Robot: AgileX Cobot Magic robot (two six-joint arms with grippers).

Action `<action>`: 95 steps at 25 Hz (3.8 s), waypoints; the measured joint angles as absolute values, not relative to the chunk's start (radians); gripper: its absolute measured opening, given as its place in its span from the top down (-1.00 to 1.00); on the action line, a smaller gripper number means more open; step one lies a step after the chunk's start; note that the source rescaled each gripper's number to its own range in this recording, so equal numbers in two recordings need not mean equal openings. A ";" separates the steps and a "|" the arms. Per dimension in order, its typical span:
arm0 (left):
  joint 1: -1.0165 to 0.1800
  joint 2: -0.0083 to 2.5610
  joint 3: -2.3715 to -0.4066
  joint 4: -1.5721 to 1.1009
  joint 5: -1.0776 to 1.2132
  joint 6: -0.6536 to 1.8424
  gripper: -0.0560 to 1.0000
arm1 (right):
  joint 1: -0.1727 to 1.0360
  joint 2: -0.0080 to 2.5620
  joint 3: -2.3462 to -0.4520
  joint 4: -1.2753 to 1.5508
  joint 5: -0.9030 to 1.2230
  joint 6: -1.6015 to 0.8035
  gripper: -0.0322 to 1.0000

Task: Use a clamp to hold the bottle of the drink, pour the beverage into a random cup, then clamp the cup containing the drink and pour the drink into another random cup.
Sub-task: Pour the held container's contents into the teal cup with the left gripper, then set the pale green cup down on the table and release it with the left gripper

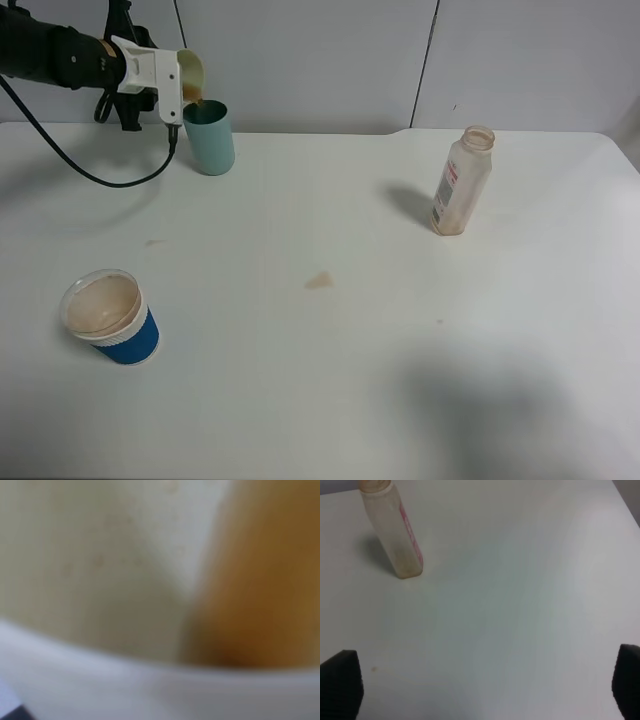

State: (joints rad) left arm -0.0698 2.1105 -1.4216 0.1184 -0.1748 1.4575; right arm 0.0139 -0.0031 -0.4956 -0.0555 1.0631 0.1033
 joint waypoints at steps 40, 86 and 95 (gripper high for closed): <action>-0.070 2.110 -1.435 0.176 -0.238 1.633 0.86 | 0.014 -0.003 -0.496 -0.055 1.063 0.103 -1.00; -0.050 2.060 -1.435 0.162 -0.256 0.928 0.86 | 0.014 -0.003 -0.496 -0.055 1.063 0.103 -1.00; 0.015 2.045 -1.404 0.222 -0.155 0.629 0.86 | 0.014 -0.003 -0.496 -0.055 1.063 0.103 -1.00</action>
